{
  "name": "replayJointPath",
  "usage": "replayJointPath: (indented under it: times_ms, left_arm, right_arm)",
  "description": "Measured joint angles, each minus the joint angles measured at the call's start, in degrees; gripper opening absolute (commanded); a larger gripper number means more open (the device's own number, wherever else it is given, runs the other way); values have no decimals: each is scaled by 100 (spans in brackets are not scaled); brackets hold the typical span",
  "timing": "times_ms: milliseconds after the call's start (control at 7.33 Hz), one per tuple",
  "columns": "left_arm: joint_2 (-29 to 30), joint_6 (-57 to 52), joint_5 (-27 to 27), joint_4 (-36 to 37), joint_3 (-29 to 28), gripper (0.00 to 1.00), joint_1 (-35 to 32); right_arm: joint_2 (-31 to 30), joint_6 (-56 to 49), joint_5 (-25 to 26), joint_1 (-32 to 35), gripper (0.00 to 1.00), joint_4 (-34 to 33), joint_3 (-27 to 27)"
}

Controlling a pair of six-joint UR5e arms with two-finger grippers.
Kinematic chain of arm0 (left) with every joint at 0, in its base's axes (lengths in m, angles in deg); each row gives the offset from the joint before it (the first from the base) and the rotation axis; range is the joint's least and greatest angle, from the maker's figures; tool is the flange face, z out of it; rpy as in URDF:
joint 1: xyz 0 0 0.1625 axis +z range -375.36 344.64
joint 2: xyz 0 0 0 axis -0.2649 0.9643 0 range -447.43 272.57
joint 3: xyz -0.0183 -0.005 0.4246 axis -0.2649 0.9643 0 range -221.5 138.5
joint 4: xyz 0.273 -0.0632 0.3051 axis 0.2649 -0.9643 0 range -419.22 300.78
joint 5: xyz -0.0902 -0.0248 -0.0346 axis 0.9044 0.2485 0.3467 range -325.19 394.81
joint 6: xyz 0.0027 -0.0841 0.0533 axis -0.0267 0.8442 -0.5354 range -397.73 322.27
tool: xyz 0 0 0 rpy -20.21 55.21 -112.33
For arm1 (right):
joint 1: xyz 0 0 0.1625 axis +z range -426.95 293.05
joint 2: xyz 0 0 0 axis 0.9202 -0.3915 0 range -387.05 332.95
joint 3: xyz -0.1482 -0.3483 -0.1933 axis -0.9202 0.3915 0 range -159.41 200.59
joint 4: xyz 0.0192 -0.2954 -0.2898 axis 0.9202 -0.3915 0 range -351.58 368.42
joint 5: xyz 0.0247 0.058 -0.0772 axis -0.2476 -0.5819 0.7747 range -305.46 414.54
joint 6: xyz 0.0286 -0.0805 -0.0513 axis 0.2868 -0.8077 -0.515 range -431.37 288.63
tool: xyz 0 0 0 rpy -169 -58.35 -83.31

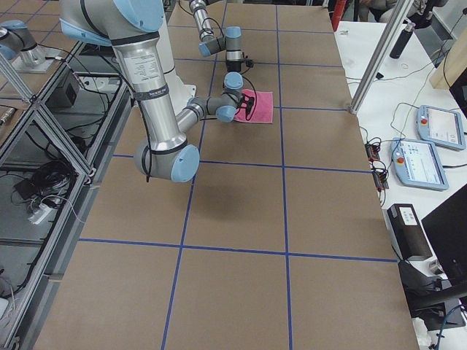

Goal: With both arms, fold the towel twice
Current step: 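Lift both near corners and carry them toward the far edge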

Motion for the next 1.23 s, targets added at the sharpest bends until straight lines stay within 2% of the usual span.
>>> replayJointPath:
  times_ms: [546, 1228]
  left_arm:
    - [8, -3, 8, -7, 36, 0, -8]
    - [-14, 8, 61, 1, 400, 0, -239]
  right_arm:
    - [26, 220, -9, 10, 0, 4, -122]
    - [21, 402, -13, 196, 0, 1, -475]
